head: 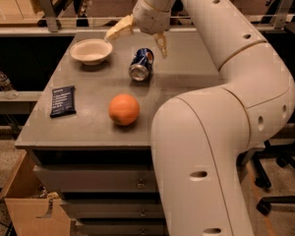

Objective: Place pepsi can upright

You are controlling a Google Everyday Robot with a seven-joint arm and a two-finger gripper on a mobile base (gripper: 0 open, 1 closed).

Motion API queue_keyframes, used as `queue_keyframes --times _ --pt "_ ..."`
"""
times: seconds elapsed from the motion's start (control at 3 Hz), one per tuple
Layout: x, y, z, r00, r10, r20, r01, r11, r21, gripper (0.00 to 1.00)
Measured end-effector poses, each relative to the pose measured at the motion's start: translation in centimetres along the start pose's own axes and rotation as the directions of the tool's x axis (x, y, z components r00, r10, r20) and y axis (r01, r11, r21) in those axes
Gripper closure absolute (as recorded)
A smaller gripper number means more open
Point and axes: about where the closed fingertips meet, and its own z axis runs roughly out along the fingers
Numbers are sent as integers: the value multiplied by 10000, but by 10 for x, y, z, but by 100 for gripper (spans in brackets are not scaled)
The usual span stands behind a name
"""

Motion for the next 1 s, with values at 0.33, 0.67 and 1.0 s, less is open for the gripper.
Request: queue_keyframes --times 0.33,0.67,1.0 --pt "-6 -12 5 9979 642 52 -642 9979 -7 0" --pt "-11 -23 10 9932 1161 108 -1160 9932 -94 0" --pt "-13 -31 18 9880 1543 30 -1543 9880 56 0"
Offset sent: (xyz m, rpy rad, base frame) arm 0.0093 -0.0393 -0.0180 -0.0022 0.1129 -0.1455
